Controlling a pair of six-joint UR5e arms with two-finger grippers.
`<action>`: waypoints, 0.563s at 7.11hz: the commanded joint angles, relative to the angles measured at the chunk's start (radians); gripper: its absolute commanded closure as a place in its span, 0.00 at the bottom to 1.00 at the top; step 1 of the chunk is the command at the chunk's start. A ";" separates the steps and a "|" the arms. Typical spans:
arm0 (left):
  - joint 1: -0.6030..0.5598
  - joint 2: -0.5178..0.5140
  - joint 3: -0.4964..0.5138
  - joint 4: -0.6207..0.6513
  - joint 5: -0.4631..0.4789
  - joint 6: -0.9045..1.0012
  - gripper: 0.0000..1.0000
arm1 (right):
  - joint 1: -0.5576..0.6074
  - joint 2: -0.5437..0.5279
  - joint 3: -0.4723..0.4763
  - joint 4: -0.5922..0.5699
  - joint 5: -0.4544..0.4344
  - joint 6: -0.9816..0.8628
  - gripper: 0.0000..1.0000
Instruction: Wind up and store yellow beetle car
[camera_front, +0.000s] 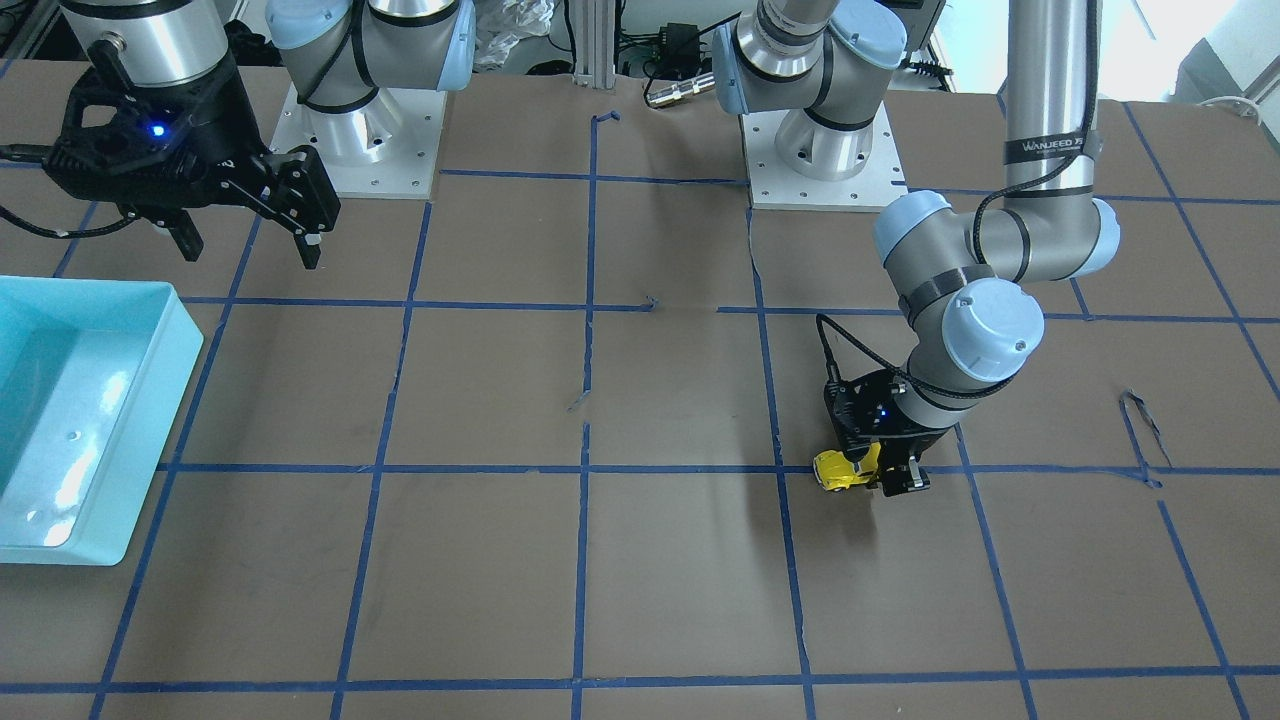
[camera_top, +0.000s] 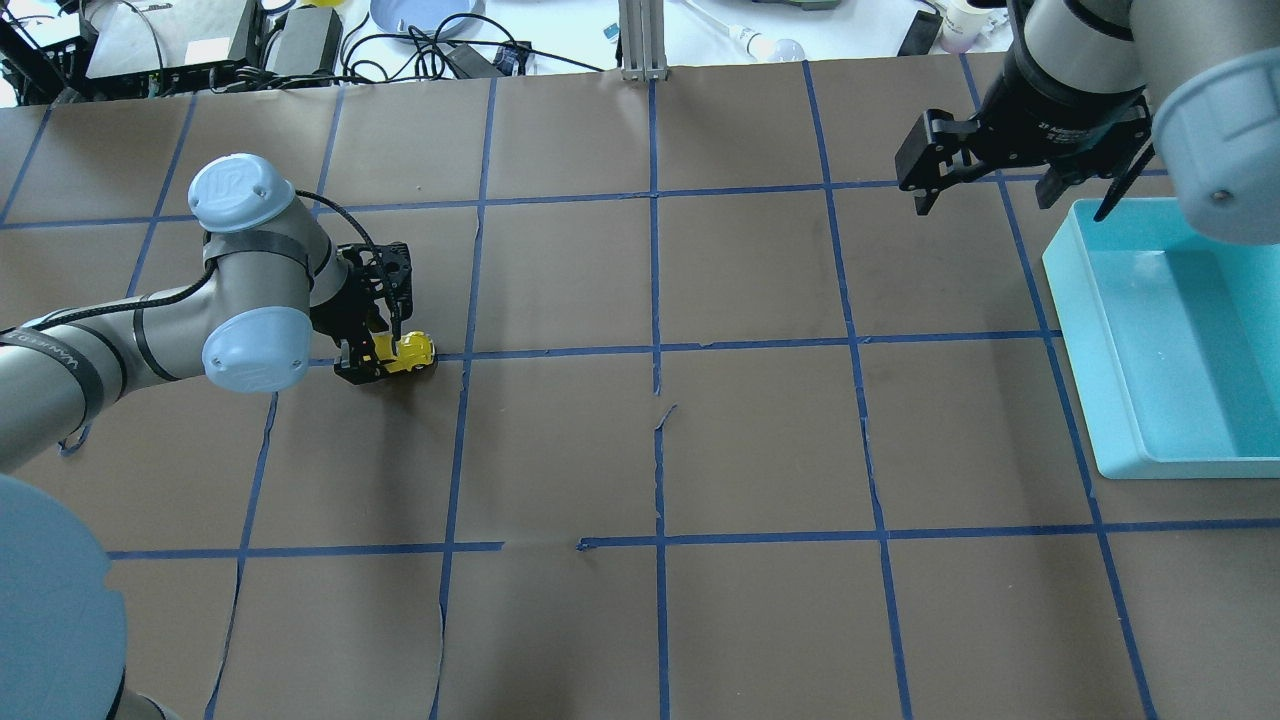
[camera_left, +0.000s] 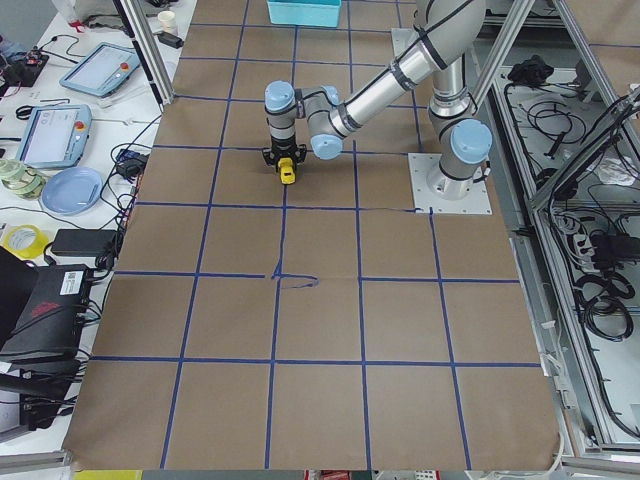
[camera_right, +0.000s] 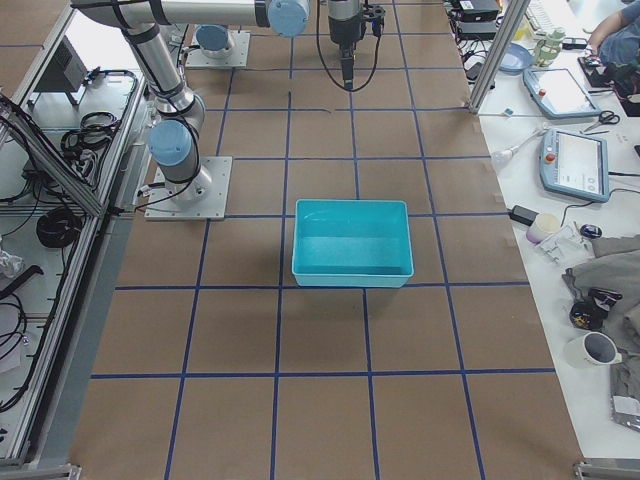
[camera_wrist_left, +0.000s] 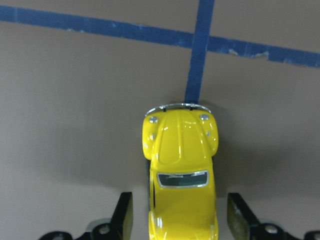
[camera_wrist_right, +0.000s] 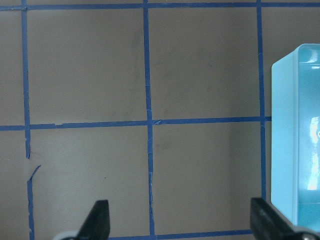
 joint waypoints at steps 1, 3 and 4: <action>0.000 0.002 -0.001 -0.001 0.001 0.005 0.85 | 0.000 0.000 0.000 0.000 0.000 0.000 0.00; 0.009 0.003 0.002 0.000 0.014 0.076 0.97 | 0.000 0.000 0.000 0.000 -0.001 0.000 0.00; 0.014 0.003 -0.006 0.000 0.011 0.089 0.99 | 0.000 0.001 0.000 0.001 -0.003 0.000 0.00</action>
